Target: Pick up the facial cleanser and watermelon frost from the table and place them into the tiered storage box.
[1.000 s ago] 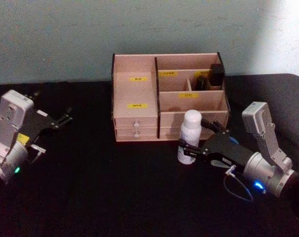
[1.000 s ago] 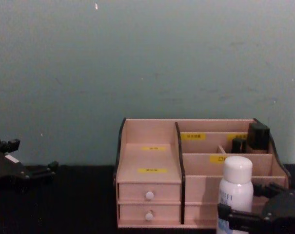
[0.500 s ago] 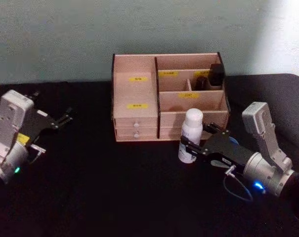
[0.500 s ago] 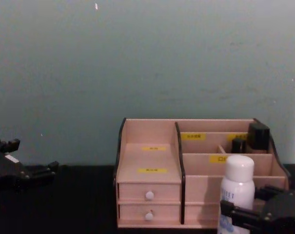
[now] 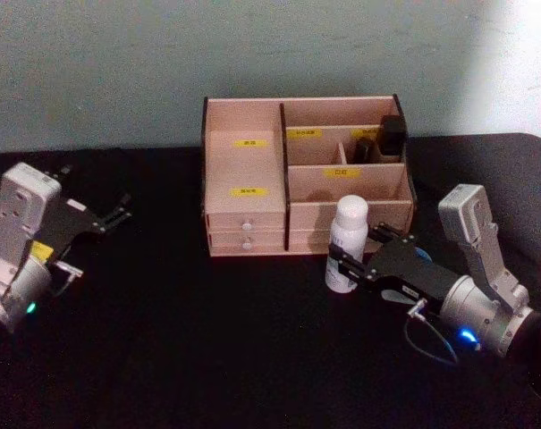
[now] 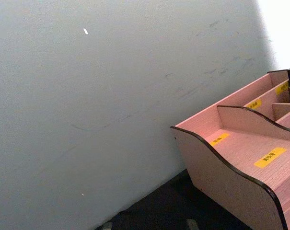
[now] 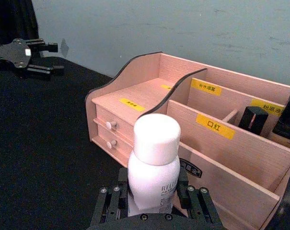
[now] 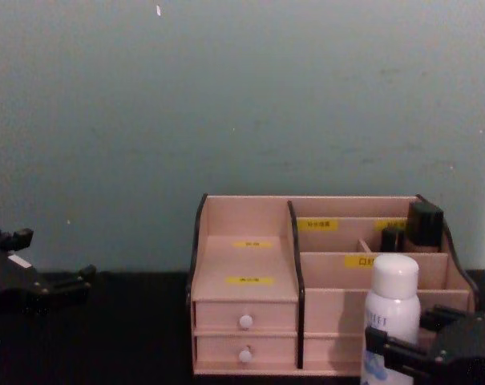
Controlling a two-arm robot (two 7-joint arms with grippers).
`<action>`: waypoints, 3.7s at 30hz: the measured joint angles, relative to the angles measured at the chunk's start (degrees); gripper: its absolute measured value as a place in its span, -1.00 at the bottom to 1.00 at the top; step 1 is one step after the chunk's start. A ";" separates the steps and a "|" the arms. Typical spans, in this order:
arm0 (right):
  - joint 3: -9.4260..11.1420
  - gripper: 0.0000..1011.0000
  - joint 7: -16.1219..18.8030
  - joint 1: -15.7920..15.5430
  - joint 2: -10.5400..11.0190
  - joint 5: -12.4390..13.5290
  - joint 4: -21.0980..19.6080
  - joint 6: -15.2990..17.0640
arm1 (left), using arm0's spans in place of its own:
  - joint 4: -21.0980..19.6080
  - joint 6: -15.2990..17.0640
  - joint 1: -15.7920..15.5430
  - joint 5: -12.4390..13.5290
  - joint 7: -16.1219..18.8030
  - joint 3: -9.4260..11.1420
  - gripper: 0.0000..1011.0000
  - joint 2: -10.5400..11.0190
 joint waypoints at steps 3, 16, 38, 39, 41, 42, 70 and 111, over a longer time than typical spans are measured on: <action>0.03 0.16 0.04 -0.01 -0.01 -0.04 0.00 -0.04 | 0.01 0.00 0.00 0.00 0.00 0.00 0.98 0.00; 3.04 0.16 4.19 -1.58 1.23 3.90 -3.98 1.40 | 0.00 0.00 0.00 0.00 0.00 0.00 0.98 0.00; 4.50 0.16 0.69 6.31 -2.44 6.01 -3.35 0.79 | 0.00 0.00 0.00 0.00 0.00 0.00 0.98 0.00; 4.36 0.16 0.37 7.19 -2.91 5.60 -2.62 0.75 | 0.00 0.00 0.00 0.00 0.00 0.00 0.98 0.00; 4.16 0.16 -0.01 8.48 -3.59 4.93 -1.30 0.61 | 0.00 0.00 0.00 0.00 0.00 0.00 0.98 0.00; 4.10 0.16 -0.10 8.82 -3.79 4.77 -0.93 0.55 | 0.00 0.00 0.00 0.00 0.00 0.00 0.98 0.00; 2.40 0.16 -0.05 22.30 -11.91 -1.53 19.42 -2.51 | 0.00 0.00 0.00 0.00 0.00 0.00 0.98 0.00; 1.98 0.16 0.64 25.14 -13.94 -4.63 27.34 0.87 | 0.00 0.00 0.00 0.00 0.00 0.00 0.98 0.00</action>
